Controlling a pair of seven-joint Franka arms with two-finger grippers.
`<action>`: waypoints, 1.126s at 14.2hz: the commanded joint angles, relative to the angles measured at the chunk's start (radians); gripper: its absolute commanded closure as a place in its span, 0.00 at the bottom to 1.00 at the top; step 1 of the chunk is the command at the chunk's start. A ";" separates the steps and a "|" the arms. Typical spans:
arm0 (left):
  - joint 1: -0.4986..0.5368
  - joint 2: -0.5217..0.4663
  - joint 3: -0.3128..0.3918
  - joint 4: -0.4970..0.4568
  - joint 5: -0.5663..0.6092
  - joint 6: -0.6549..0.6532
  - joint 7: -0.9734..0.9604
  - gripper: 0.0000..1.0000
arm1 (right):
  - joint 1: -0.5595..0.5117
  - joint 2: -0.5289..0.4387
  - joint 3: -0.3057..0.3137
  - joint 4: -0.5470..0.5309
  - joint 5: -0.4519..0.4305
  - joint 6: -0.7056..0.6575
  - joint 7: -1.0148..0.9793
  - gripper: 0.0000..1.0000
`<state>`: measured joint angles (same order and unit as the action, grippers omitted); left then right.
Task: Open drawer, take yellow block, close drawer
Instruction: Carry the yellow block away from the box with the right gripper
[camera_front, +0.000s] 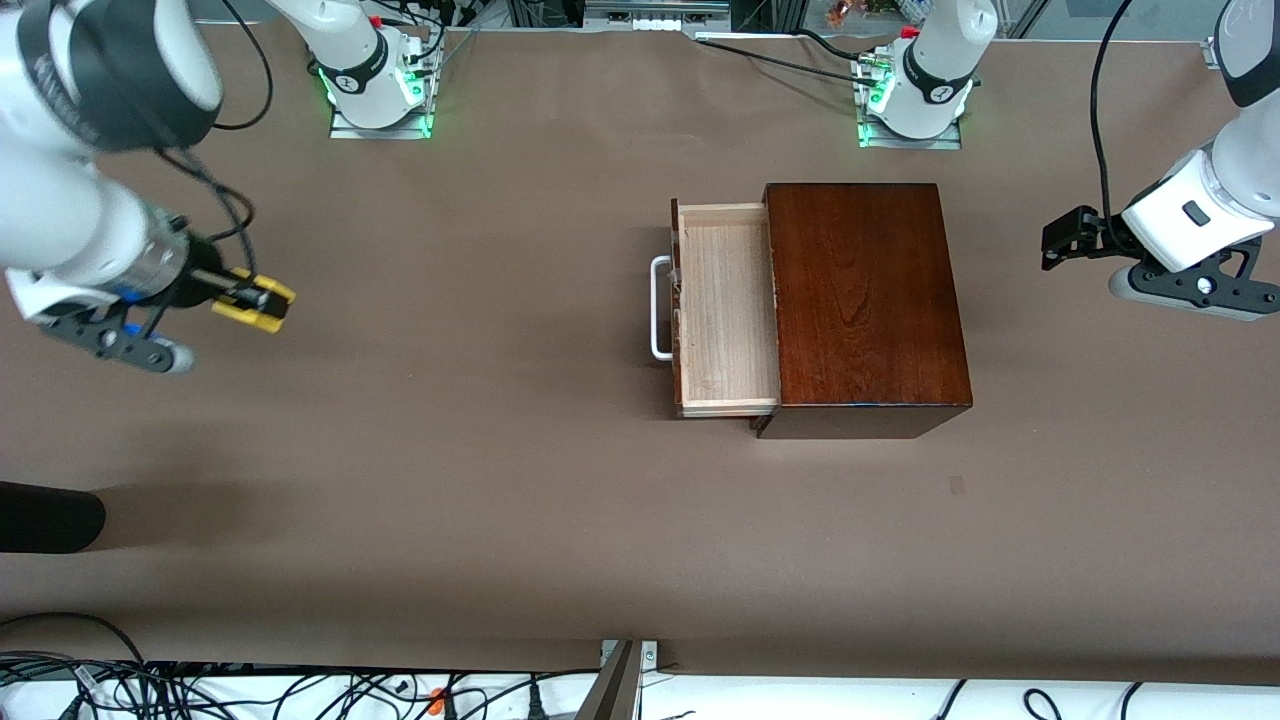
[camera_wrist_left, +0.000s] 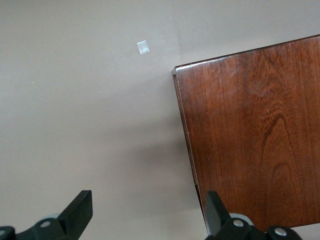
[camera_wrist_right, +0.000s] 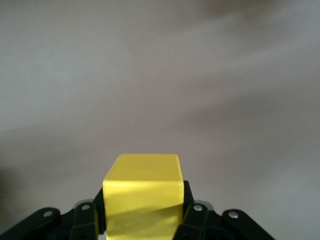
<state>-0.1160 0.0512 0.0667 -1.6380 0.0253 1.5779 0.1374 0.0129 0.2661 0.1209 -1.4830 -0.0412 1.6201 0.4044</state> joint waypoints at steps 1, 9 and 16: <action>-0.004 0.029 0.001 0.049 0.021 -0.030 -0.016 0.00 | -0.001 0.020 -0.036 -0.121 0.018 0.200 -0.131 1.00; -0.005 0.029 -0.001 0.050 0.021 -0.035 -0.032 0.00 | 0.051 0.335 -0.026 -0.126 0.023 0.639 -0.150 1.00; -0.047 0.045 -0.109 0.113 0.004 -0.078 -0.016 0.00 | 0.130 0.466 -0.027 -0.123 0.020 0.762 -0.069 1.00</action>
<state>-0.1389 0.0602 0.0068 -1.6005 0.0244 1.5421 0.1231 0.1253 0.7299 0.0960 -1.6220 -0.0359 2.3843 0.3099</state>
